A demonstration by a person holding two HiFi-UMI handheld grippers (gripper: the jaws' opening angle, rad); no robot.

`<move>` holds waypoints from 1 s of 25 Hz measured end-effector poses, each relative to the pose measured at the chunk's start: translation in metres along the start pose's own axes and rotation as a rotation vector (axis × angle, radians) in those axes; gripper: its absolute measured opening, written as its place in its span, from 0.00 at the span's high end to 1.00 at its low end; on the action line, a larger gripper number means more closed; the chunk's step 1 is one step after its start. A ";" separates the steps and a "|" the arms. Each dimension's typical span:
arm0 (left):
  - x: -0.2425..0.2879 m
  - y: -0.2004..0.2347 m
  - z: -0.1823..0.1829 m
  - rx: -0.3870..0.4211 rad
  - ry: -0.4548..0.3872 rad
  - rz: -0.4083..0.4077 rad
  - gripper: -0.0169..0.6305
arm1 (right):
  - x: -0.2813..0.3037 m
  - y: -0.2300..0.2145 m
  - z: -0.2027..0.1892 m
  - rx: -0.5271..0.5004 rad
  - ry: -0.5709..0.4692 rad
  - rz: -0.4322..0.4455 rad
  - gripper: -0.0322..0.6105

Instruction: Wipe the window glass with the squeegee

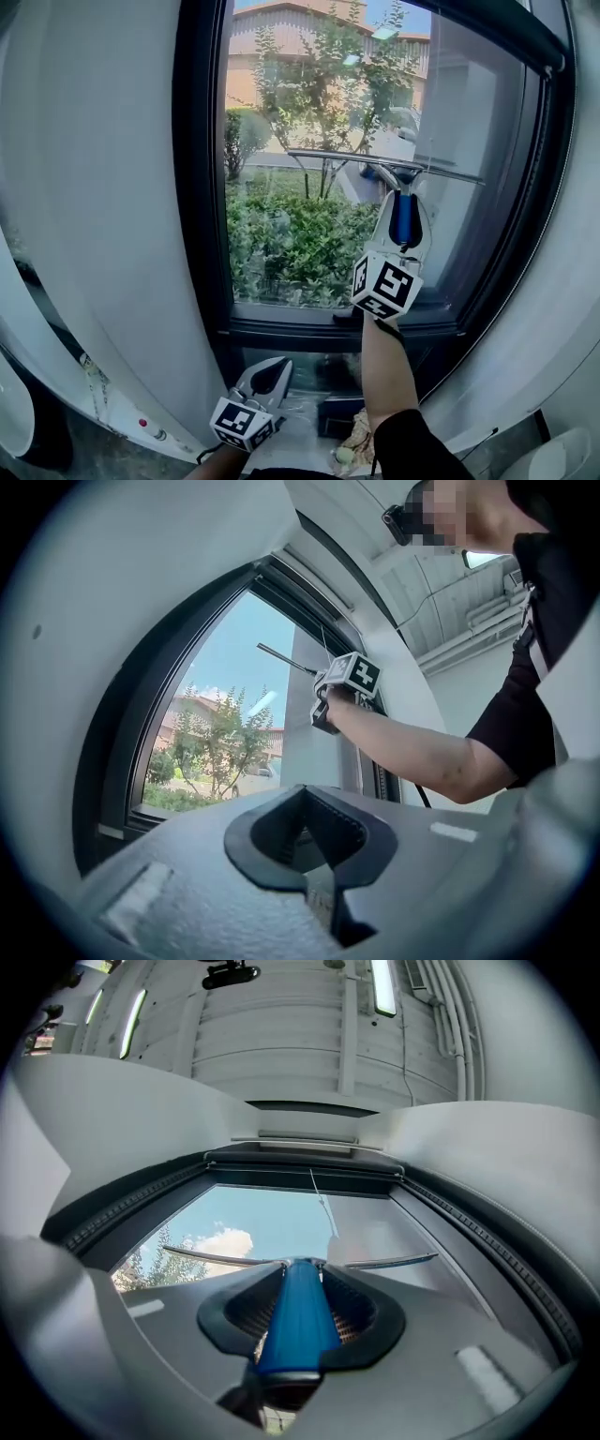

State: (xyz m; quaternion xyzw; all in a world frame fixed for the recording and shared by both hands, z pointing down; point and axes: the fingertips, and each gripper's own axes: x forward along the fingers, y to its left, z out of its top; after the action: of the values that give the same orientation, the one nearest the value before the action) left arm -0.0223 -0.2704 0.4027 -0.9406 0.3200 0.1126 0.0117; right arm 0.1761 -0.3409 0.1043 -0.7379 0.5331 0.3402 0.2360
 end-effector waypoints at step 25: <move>0.036 0.009 0.004 0.046 -0.003 0.014 0.97 | 0.086 -0.009 0.031 0.012 -0.133 -0.021 0.75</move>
State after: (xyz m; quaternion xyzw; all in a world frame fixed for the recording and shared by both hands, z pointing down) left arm -0.0011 -0.2989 0.3913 -0.9376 0.3293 0.1066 0.0331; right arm 0.1939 -0.3703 0.0188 -0.7176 0.5105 0.3829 0.2790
